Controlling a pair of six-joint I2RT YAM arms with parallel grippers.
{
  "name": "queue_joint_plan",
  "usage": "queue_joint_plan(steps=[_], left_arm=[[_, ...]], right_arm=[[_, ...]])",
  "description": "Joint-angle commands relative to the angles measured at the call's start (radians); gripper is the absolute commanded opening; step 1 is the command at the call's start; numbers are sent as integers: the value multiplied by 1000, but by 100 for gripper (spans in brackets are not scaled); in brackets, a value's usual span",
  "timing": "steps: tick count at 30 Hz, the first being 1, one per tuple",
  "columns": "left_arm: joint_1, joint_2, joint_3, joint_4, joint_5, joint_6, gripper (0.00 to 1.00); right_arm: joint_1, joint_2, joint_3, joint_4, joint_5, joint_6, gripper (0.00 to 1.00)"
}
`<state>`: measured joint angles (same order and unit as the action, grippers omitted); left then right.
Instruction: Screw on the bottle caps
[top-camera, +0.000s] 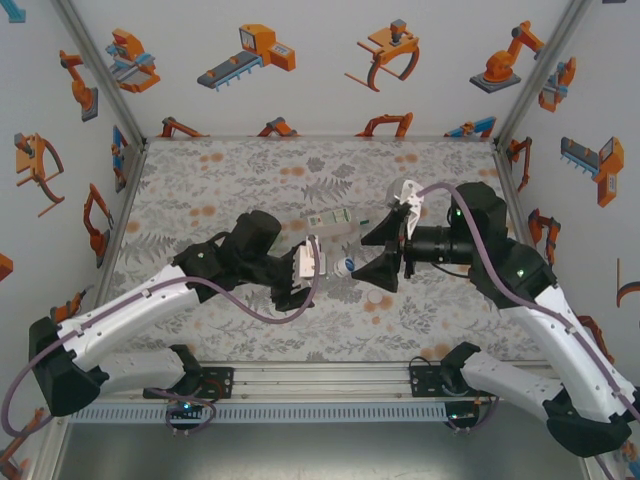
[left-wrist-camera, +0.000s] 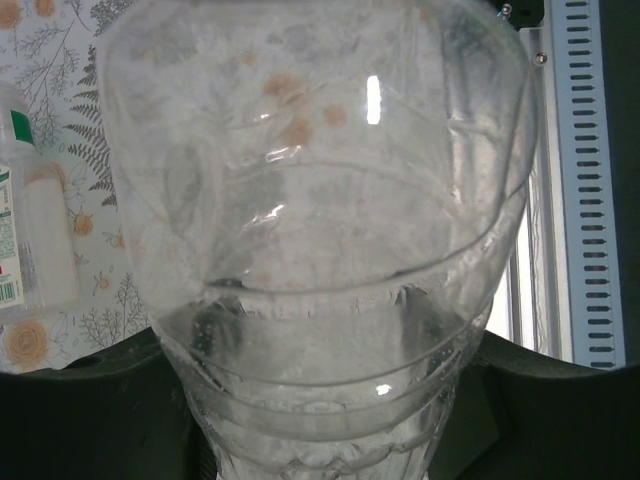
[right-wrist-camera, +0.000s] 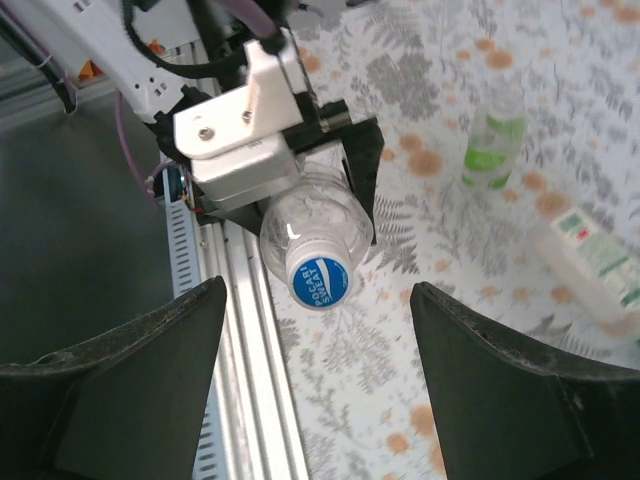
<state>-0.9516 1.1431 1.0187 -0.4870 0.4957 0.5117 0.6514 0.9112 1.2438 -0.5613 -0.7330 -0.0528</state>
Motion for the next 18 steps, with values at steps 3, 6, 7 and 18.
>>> queue_joint_plan(steps=[3,6,7,18], left_arm=[[-14,-53,1,-7,38,-12,0],[-17,-69,1,-6,38,-14,0],[-18,-71,3,-7,38,-13,0],[-18,-69,7,-20,32,28,0]], right_arm=[[6,-22,-46,126,-73,-98,68],[7,-18,-48,131,-92,-99,68],[8,-18,-53,140,-99,-99,68],[15,2,-81,218,-142,-99,68]])
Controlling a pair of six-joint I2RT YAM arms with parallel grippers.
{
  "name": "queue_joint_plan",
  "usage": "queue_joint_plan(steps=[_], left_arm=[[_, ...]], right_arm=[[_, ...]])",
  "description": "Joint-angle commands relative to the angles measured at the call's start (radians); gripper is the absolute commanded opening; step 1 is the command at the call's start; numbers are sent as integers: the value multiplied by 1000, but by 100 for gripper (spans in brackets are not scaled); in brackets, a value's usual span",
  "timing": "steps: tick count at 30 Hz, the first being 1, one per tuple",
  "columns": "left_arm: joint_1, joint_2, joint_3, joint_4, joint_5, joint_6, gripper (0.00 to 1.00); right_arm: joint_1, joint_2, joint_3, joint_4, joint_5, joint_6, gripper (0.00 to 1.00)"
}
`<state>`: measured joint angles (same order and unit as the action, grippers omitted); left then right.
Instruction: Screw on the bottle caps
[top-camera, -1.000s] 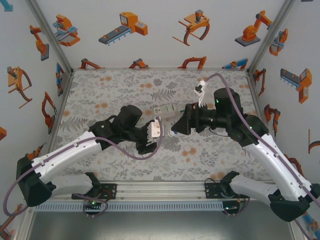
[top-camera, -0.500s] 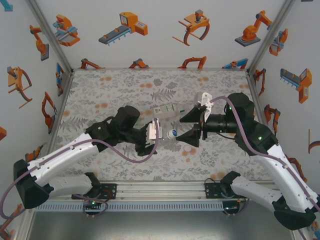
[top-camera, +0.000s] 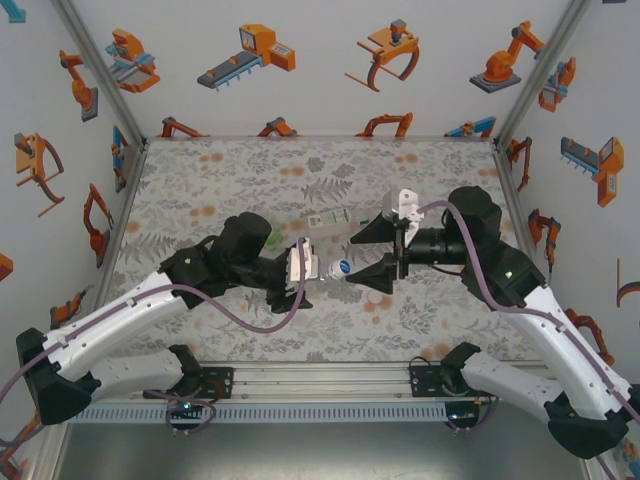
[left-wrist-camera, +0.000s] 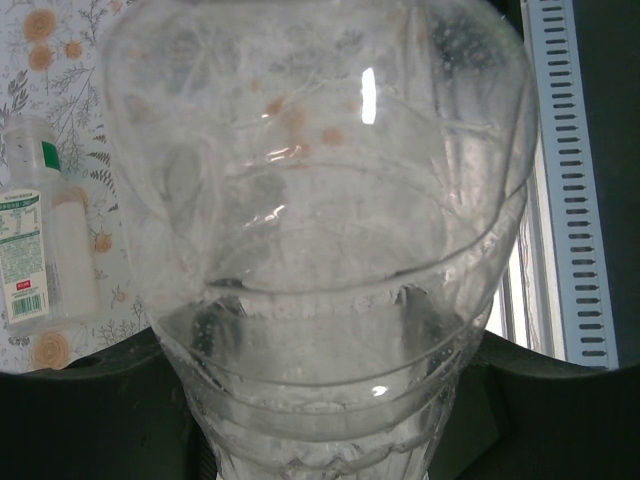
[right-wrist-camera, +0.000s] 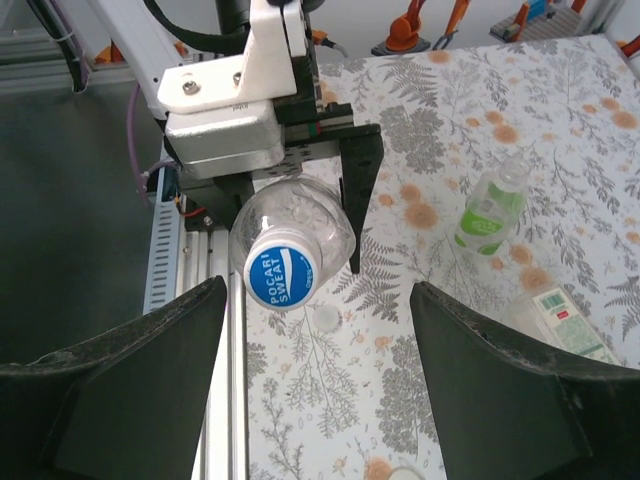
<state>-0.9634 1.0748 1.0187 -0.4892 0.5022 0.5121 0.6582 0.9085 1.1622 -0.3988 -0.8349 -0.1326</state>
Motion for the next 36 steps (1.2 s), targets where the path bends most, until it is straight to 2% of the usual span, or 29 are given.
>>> queue_joint_plan(steps=[1,8,15,20,29,36], left_arm=[[-6,7,13,-25,27,38,0],[-6,65,42,-52,27,78,0],[-6,77,55,-55,41,82,0],[-6,70,57,-71,44,86,0],[-6,46,38,-73,30,84,0],[-6,40,29,-83,6,111,0]], right_arm=[[9,7,-1,59,-47,-23,68],[12,16,-15,84,-87,-28,68],[14,-13,-31,-21,-99,-135,68],[15,-17,-55,-28,-97,-171,67],[18,26,-39,-8,-146,-203,56],[41,38,-47,-9,-105,-202,47]])
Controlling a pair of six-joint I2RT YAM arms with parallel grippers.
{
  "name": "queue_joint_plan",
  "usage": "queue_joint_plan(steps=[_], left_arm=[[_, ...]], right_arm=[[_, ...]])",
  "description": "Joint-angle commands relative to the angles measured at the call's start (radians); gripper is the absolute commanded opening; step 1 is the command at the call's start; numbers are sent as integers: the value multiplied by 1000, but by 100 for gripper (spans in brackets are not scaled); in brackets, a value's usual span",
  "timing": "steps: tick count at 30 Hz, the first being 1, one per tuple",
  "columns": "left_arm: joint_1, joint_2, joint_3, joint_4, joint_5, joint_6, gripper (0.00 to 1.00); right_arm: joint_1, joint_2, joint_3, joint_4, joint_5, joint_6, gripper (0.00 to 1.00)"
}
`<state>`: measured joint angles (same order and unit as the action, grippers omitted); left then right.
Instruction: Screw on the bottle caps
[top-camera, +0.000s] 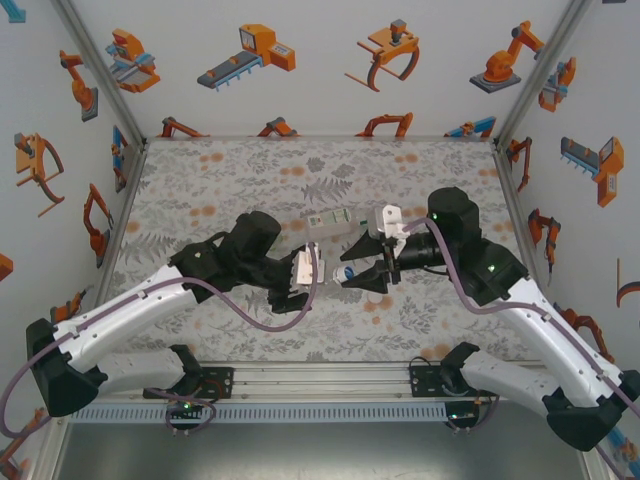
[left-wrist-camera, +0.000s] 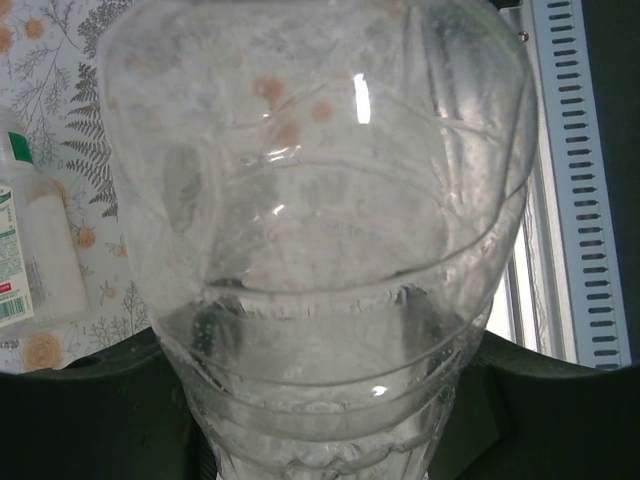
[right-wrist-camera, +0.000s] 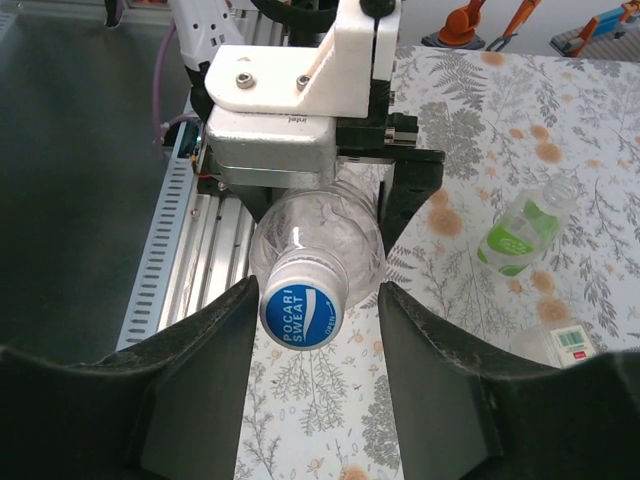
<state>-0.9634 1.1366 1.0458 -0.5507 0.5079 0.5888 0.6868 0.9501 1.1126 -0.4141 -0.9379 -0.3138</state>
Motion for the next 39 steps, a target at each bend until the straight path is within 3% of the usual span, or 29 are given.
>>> queue_joint_plan(steps=[1,26,39], left_arm=[[-6,-23,0,-21,-1,35,0],[-6,-39,-29,8,-43,25,0],[-6,-23,-12,13,-36,26,0]], right_arm=[[15,-5,3,4,2,-22,47],[56,-45,2,-45,135,-18,47],[62,-35,-5,-31,122,-16,42]])
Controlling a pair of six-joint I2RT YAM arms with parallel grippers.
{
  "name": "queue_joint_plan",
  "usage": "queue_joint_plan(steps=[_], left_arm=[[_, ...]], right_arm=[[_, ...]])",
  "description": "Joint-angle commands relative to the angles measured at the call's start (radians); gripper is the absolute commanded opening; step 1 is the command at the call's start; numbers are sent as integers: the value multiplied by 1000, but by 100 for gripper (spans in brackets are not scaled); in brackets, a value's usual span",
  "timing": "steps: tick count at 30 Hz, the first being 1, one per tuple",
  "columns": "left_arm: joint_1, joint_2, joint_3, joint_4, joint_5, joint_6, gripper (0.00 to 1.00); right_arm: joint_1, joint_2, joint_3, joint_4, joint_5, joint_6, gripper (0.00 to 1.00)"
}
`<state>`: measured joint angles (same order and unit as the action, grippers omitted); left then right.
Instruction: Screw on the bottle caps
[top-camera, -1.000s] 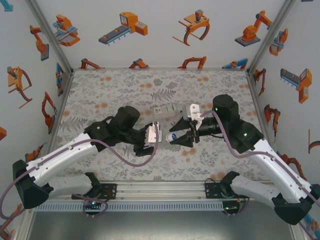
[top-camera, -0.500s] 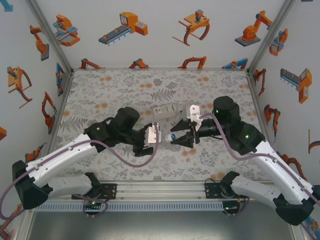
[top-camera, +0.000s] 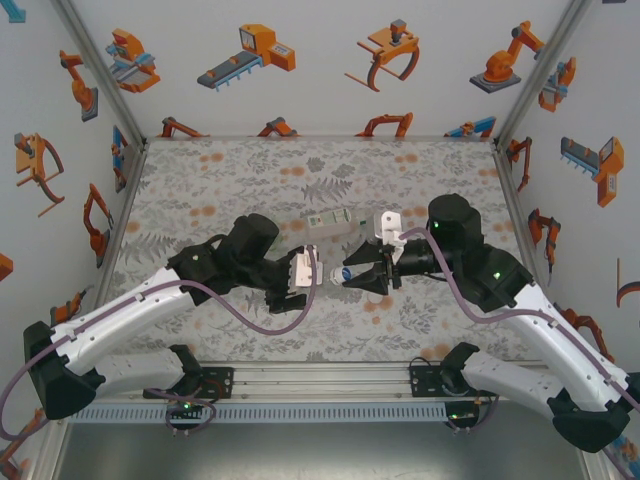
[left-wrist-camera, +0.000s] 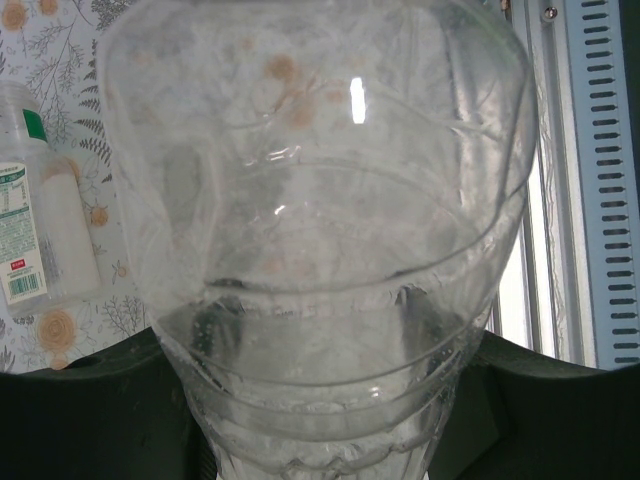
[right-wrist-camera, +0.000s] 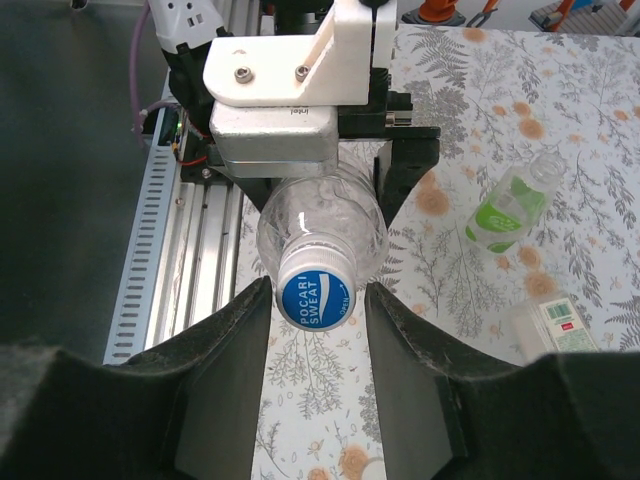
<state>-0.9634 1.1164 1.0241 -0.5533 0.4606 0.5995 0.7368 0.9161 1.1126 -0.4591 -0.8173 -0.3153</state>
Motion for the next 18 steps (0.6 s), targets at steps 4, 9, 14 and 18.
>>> queue_joint_plan(steps=[4,9,14,18], left_arm=[[-6,1,12,14,18,11,0],[-6,-3,12,14,21,8,0],[-6,-1,14,15,23,6,0],[-6,1,17,15,27,6,0]], right_arm=[[16,1,-6,15,-15,-15,42],[24,1,-10,23,-9,-13,42],[34,2,-13,34,-4,-11,42],[44,7,-15,34,6,-10,40]])
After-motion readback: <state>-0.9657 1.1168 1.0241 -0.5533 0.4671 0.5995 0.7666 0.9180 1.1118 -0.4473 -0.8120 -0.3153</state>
